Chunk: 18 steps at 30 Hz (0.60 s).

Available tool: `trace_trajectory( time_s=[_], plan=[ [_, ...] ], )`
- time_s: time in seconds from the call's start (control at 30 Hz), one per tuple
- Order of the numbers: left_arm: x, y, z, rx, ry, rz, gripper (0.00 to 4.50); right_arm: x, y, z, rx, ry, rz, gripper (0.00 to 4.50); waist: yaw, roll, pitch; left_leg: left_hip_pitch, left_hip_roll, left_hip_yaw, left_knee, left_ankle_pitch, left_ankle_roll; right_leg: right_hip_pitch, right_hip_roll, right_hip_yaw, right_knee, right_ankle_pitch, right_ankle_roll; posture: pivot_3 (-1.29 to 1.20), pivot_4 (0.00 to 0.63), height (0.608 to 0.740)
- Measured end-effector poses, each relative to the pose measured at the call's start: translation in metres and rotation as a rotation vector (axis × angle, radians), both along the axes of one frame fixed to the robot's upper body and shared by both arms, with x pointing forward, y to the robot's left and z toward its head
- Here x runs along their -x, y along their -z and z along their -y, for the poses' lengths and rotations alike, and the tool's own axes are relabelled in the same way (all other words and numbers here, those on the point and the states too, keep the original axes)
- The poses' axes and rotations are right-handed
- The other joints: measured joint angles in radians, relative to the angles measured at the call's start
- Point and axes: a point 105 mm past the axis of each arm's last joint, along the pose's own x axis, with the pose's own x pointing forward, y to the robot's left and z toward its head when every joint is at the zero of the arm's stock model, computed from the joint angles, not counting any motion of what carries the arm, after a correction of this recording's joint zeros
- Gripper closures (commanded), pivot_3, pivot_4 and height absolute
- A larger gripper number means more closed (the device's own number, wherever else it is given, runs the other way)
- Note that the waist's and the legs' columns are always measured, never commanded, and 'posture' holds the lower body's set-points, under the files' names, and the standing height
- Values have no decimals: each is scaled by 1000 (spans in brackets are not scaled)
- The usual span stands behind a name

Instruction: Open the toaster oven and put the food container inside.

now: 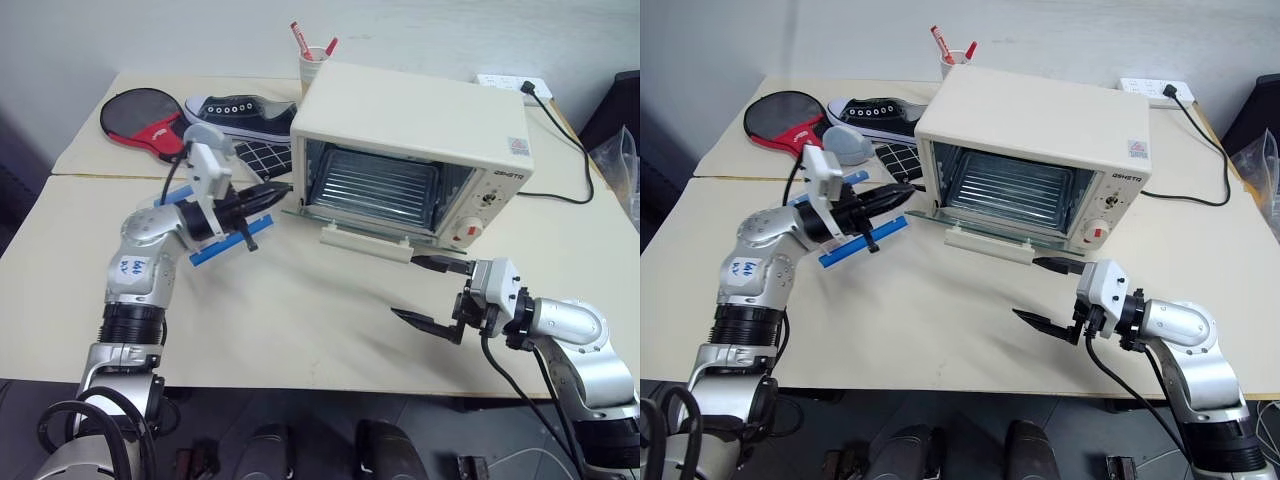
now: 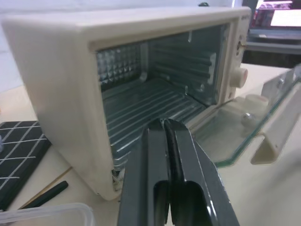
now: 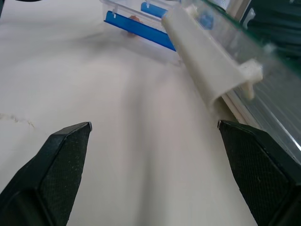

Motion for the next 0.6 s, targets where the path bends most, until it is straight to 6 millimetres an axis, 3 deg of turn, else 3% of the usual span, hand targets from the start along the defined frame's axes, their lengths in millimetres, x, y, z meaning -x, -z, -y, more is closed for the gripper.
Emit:
trace_trajectory(
  time_s=[0.2,0.43,0.6],
  plan=[
    [7,24,6,-87,51,-37,4444,25,21,23,-18,126,-73,0,6,0,0,-1,0,2,2,0,0,1,0,0,0,0,0,0,150,740],
    [22,52,14,-250,124,-64,4444,69,54,71,8,365,-171,0,3,0,0,1,1,1,1,0,0,1,0,2,1,0,0,0,150,740],
    [30,67,23,-275,114,-78,4444,76,51,88,7,459,-142,0,-4,0,0,4,3,1,-1,0,0,1,0,5,2,0,0,0,150,740]
  ],
)
